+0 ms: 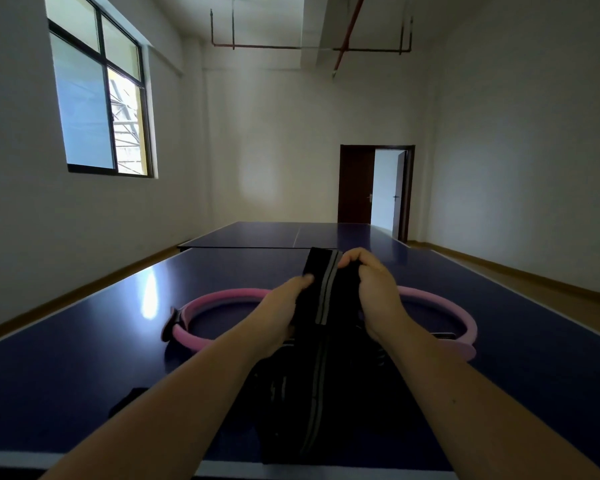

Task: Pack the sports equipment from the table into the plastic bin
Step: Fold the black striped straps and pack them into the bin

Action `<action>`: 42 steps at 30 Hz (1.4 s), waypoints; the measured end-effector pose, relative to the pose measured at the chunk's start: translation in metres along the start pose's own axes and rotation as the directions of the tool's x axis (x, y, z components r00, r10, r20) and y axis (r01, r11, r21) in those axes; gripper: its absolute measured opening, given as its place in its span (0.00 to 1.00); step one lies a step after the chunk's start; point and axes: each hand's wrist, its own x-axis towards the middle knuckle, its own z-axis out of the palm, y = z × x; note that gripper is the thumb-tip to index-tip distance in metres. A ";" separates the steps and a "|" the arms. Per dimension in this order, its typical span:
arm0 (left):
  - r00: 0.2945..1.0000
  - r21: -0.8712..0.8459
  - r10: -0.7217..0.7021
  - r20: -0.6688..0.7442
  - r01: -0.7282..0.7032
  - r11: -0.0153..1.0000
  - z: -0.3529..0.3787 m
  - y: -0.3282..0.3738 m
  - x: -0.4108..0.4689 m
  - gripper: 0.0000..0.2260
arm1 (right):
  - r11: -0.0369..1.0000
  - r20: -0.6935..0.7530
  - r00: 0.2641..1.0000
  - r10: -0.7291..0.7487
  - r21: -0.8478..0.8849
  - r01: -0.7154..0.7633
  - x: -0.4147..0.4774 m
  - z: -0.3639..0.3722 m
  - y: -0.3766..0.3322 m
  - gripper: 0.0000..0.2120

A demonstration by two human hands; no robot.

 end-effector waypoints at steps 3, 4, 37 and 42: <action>0.996 0.161 0.086 0.001 -0.085 0.983 0.002 -0.011 0.013 0.13 | 0.988 0.094 0.992 0.088 0.121 -0.099 0.011 0.005 0.004 0.16; 0.990 0.164 0.140 -0.020 -0.135 0.977 0.001 -0.012 0.018 0.11 | 0.981 0.156 0.983 0.097 0.151 -0.121 0.017 0.006 0.008 0.16; 0.975 -0.060 0.209 -0.081 -0.214 0.975 -0.012 -0.043 0.101 0.06 | 0.988 0.170 0.984 -0.047 0.150 0.022 0.054 -0.026 0.104 0.16; 0.997 -0.329 -0.081 -0.013 0.073 0.941 -0.013 -0.055 0.077 0.20 | 0.978 0.146 0.986 -0.086 0.201 0.056 0.054 -0.022 0.114 0.18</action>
